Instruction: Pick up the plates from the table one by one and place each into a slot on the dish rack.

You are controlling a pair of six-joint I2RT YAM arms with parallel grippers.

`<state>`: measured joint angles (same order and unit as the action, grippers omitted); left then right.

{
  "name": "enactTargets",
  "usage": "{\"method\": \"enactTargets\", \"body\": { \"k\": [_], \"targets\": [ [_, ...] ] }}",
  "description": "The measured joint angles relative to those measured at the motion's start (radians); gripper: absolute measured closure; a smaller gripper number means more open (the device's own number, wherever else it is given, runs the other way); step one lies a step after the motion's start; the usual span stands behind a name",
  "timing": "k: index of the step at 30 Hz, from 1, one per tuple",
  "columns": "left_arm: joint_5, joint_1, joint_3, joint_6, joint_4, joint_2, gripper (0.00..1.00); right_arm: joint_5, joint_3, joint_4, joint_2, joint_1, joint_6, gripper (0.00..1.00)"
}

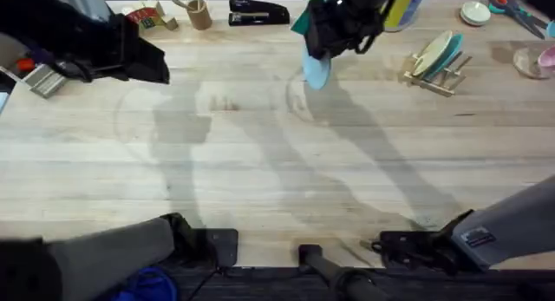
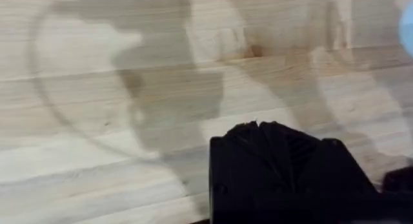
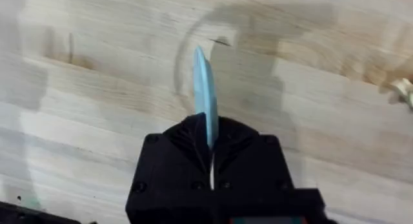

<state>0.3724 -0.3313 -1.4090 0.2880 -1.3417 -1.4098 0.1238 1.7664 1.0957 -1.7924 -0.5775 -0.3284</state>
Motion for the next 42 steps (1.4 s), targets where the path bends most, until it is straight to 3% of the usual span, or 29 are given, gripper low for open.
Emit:
{"method": "enactTargets", "body": {
  "k": [8, 20, 23, 27, 28, 35, 42],
  "targets": [
    [-0.044, 0.0, 0.0, 0.0, -0.013, 0.101, 0.96, 0.012, 0.0, 0.063, 0.084, 0.049, 0.0, 0.971],
    [-0.055, 0.0, 0.0, 0.0, -0.024, 0.114, 0.957, 0.014, 0.0, 0.102, 0.159, 0.085, 0.0, 0.97],
    [-0.056, 0.0, 0.0, 0.002, -0.023, 0.114, 0.786, 0.015, 0.0, 0.113, 0.161, 0.087, 0.0, 0.97],
    [-0.056, 0.0, 0.0, 0.001, -0.024, 0.114, 0.164, 0.015, 0.0, 0.115, 0.161, 0.087, 0.001, 0.971],
    [-0.056, 0.0, 0.0, -0.003, -0.024, 0.114, 0.051, 0.015, 0.0, 0.115, 0.161, 0.088, 0.001, 0.971],
    [-0.055, 0.0, 0.0, 0.002, -0.024, 0.114, 0.006, 0.016, 0.0, 0.123, 0.161, 0.088, 0.0, 0.971],
    [-0.01, 0.0, 0.0, 0.072, -0.023, 0.114, 0.006, 0.094, 0.0, 0.197, 0.17, 0.11, -0.089, 0.97]
  ]
}}
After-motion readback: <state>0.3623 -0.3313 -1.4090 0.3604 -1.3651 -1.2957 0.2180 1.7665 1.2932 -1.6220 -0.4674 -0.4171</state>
